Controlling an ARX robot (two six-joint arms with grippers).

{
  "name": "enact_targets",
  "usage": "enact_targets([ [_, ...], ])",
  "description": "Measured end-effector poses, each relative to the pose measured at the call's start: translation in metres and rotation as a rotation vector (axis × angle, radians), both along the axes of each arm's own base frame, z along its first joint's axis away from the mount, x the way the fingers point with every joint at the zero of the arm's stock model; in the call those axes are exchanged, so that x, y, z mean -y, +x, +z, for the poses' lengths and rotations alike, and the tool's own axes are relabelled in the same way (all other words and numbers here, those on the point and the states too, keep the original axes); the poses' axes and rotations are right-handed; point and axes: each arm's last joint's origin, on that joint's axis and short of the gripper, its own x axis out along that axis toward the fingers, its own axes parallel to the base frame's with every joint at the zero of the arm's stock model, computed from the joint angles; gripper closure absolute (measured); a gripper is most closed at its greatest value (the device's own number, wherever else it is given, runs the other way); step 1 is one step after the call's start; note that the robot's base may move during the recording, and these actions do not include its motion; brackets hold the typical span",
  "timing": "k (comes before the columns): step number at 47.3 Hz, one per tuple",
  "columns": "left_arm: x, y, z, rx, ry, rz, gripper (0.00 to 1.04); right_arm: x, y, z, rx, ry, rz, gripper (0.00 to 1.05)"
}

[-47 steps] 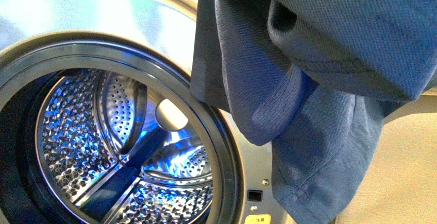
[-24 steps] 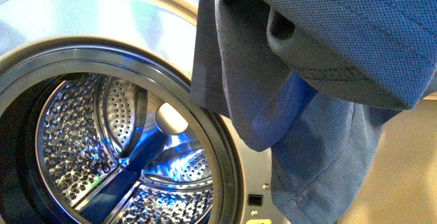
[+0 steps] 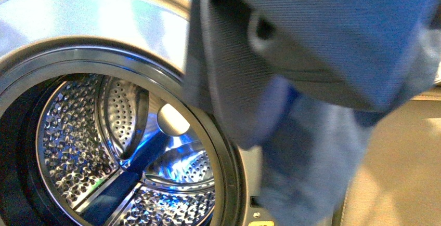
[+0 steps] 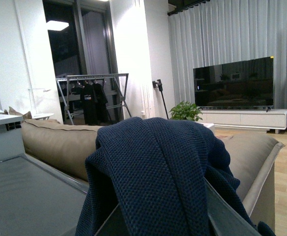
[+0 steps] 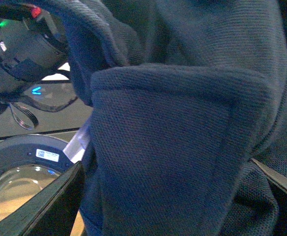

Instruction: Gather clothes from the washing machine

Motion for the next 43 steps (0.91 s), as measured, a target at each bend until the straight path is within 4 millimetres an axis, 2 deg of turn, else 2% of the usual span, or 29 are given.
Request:
enact_targets([
  [8,0.000,0.000,0.000,0.000,0.000,0.000,0.94,-0.034,-0.014,0.001,-0.006,0.017,0.061,0.08],
  [12,0.000,0.000,0.000,0.001,0.000,0.000,0.94,-0.044,-0.020,0.001,0.005,0.012,0.070,0.08],
  [20,0.000,0.000,0.000,0.001,-0.001,0.000,0.94,-0.065,-0.026,0.000,0.042,0.005,-0.004,0.08],
  [30,0.000,0.000,0.001,-0.001,-0.004,0.005,0.94,-0.072,-0.006,0.003,0.017,0.082,-0.274,0.08],
  [43,0.000,0.000,0.001,-0.001,-0.004,0.006,0.94,-0.076,-0.001,0.004,-0.010,0.091,-0.297,0.08],
])
